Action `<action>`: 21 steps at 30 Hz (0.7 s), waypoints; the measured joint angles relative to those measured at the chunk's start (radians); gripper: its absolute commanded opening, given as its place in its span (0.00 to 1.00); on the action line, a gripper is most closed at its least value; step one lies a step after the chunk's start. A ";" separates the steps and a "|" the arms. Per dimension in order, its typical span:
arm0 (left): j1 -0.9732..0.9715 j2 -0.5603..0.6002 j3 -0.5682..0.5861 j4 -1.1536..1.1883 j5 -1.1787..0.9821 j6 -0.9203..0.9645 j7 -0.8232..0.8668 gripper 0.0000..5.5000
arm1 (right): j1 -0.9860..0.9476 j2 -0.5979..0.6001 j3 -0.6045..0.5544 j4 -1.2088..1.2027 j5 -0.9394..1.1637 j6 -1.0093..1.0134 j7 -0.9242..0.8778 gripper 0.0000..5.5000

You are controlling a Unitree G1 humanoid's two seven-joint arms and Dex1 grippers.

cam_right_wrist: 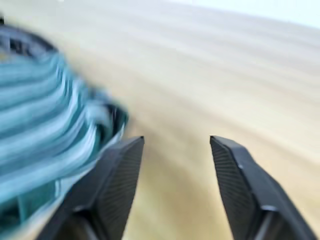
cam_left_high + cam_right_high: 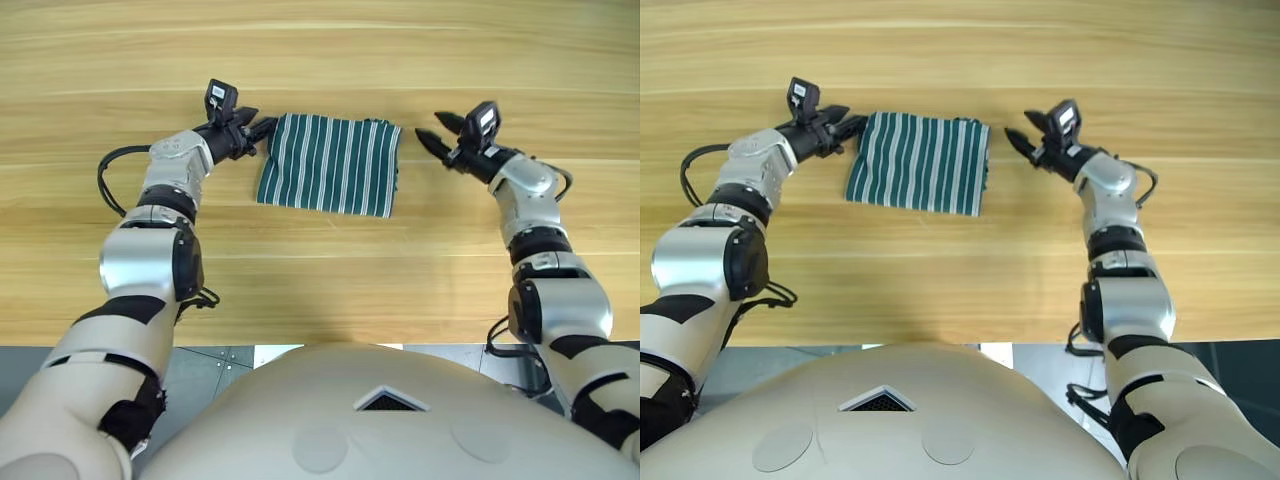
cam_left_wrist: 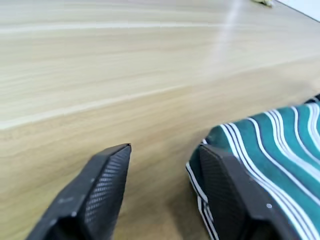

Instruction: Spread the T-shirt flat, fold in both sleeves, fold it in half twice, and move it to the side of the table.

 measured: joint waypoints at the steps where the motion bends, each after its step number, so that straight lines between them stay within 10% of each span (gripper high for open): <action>1: -0.005 -0.005 0.008 0.001 0.000 0.002 0.018 0.45 | -0.021 0.020 -0.048 0.026 0.048 0.029 0.004 0.60; 10: -0.027 -0.034 0.241 -0.061 -0.225 -0.121 -0.229 0.40 | -0.059 0.110 -0.137 -0.029 0.095 -0.157 0.076 0.82; 16: 0.155 -0.048 0.209 -0.317 -0.322 -0.360 -0.790 0.22 | -0.007 0.177 0.068 -0.158 -0.195 -0.359 -0.064 0.64; 21: 0.308 -0.010 0.026 -0.451 -0.205 -0.564 -0.873 0.07 | -0.026 0.182 0.262 -0.118 -0.514 -0.396 -0.302 0.48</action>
